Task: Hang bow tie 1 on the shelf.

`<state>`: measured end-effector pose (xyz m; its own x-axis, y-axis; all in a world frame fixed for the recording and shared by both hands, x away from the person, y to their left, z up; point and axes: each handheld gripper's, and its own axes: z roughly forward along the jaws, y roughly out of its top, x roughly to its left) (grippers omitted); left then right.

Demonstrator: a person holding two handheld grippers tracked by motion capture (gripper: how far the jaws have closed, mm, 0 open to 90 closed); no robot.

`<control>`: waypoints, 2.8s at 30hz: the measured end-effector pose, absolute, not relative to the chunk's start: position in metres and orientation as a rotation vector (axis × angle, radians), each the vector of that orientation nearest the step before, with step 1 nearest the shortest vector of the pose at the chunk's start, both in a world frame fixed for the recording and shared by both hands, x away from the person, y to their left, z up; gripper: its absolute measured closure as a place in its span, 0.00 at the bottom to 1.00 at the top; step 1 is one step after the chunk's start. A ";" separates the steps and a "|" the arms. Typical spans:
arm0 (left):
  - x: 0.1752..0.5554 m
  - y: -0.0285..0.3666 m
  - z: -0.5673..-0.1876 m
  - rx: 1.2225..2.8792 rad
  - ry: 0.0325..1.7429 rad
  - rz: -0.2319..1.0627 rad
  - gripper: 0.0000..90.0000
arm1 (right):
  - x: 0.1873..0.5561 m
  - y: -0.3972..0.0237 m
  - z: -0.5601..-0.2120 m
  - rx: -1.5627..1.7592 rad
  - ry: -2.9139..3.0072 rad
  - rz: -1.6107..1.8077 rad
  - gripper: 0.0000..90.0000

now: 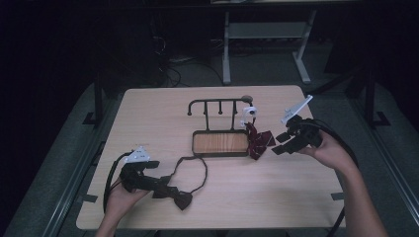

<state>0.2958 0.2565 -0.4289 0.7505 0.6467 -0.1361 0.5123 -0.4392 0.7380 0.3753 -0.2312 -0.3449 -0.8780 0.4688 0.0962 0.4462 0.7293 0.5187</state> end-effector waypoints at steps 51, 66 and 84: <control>0.297 0.248 -0.423 2.186 0.822 0.203 0.26 | 0.320 -0.248 -0.401 0.828 2.862 0.884 0.42; 0.299 0.238 -0.415 2.230 0.770 0.160 0.28 | 0.313 -0.246 -0.409 0.830 2.852 0.880 0.41; 0.316 0.229 -0.416 2.309 0.746 0.105 0.35 | 0.307 -0.248 -0.414 0.852 2.830 0.890 0.39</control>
<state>0.3158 0.2288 -0.4159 0.8310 0.5412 -0.1286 0.4847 -0.5909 0.6449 0.3068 -0.2480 -0.4138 -0.8461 0.5217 0.1089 0.4902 0.6816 0.5432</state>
